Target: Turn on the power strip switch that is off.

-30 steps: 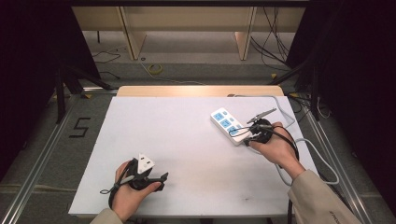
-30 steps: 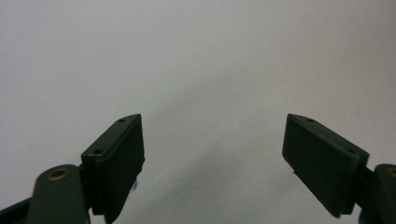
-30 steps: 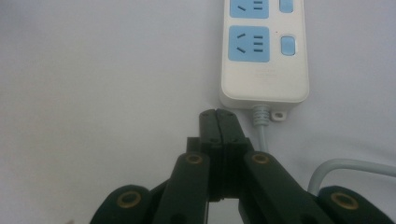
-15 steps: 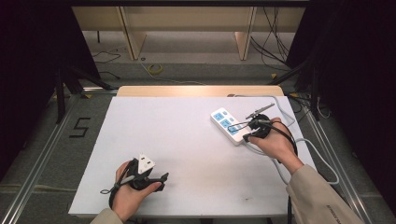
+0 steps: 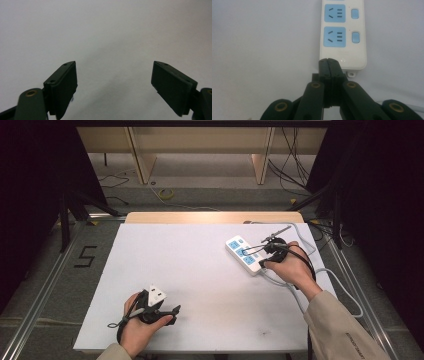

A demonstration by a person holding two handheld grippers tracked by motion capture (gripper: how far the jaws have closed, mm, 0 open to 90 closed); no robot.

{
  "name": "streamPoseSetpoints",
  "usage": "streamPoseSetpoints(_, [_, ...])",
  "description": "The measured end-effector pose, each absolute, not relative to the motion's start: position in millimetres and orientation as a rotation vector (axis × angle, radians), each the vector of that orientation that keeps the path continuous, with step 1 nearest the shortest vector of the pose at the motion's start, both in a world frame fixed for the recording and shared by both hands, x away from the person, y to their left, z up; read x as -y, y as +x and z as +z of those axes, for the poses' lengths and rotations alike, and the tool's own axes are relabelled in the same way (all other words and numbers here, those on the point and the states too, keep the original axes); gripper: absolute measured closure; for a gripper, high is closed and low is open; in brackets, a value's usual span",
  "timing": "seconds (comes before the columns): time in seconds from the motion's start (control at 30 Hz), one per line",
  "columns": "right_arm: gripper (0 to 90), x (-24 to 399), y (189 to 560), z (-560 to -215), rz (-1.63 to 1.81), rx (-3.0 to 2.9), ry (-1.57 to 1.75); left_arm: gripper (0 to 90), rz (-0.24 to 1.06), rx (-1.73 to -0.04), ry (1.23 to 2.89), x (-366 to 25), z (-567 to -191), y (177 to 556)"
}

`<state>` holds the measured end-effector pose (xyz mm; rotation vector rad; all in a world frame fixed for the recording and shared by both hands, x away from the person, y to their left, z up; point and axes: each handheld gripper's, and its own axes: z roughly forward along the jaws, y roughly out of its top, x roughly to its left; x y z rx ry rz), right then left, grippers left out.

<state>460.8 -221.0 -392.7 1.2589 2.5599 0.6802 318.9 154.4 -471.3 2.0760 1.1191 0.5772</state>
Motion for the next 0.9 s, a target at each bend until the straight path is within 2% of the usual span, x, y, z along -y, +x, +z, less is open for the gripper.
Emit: streamPoseSetpoints(0.9, [90.0, 212, 484, -388, 0.668, -2.552, 1.269, 20.9, 0.574, -1.118, 2.076, -155, -471, 319])
